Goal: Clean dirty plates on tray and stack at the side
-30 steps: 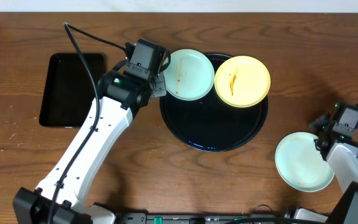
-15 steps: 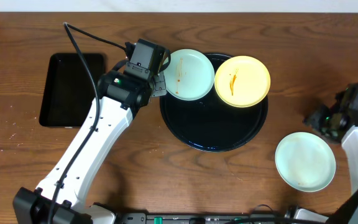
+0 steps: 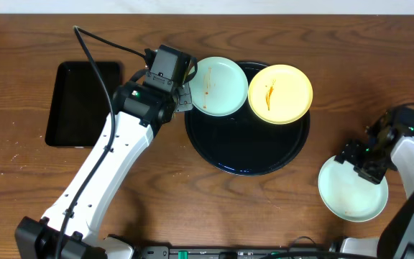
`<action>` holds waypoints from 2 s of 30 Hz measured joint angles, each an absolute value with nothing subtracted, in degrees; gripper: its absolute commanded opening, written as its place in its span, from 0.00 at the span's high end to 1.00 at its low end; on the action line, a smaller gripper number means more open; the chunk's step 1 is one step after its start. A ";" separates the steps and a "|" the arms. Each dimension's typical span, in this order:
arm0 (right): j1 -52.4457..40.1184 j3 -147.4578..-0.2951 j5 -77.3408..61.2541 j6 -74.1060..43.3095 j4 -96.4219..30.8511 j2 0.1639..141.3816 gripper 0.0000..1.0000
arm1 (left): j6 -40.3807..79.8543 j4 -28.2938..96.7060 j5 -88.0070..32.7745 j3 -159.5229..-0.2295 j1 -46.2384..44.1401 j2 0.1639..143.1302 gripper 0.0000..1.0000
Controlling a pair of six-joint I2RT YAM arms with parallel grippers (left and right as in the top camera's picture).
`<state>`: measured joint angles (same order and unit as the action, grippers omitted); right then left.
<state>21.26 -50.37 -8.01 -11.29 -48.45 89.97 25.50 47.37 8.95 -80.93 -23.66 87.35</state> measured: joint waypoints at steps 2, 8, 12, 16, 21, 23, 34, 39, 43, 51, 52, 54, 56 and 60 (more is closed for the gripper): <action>21.26 -50.37 -8.10 -11.29 -47.68 92.49 0.24 | 25.52 47.37 8.95 -80.93 -23.66 87.35 0.92; 21.28 -51.03 -6.63 -12.21 -43.40 96.49 0.25 | 25.52 47.37 8.95 -80.93 -23.66 87.35 0.92; 21.26 -52.12 -3.36 -13.63 -38.41 97.78 0.25 | 25.50 47.37 8.95 -80.93 -23.66 87.35 0.93; 21.26 -53.06 1.21 -15.22 -31.44 99.72 0.26 | 25.50 47.37 8.95 -80.93 -23.66 87.35 0.92; 21.26 -53.58 4.40 -18.59 -25.02 101.65 0.27 | 25.50 47.37 8.95 -80.93 -23.66 87.35 0.92; 21.26 -53.58 4.99 -20.38 -22.87 101.93 0.28 | 25.52 47.37 8.93 -80.93 -23.66 87.35 0.92; 21.26 -53.06 4.01 -34.59 -10.76 103.48 0.29 | 25.50 47.35 8.95 -80.93 -23.66 87.35 0.92; 21.26 -52.97 3.31 -37.93 -9.06 103.63 0.29 | 25.52 47.37 8.95 -80.93 -23.66 87.35 0.92; 21.26 -52.71 3.03 -39.88 -6.92 103.85 0.29 | 25.50 47.37 8.95 -80.93 -23.66 87.35 0.92; 21.26 -51.90 3.66 -42.15 0.10 105.03 0.30 | 25.50 47.37 8.95 -80.93 -23.66 87.35 0.92; 21.26 -51.77 3.66 -42.26 1.32 105.32 0.30 | 25.52 47.35 8.95 -80.93 -23.66 87.35 0.92; 21.26 -51.62 3.57 -42.30 2.70 105.60 0.30 | 25.50 47.37 8.95 -80.93 -23.66 87.35 0.92; 21.26 -51.62 3.22 -42.09 3.07 105.75 0.30 | 25.52 47.37 8.95 -80.93 -23.66 87.35 0.92; 21.26 -52.12 1.19 -40.29 2.92 105.89 0.30 | 25.52 47.37 8.93 -80.93 -23.66 87.35 0.92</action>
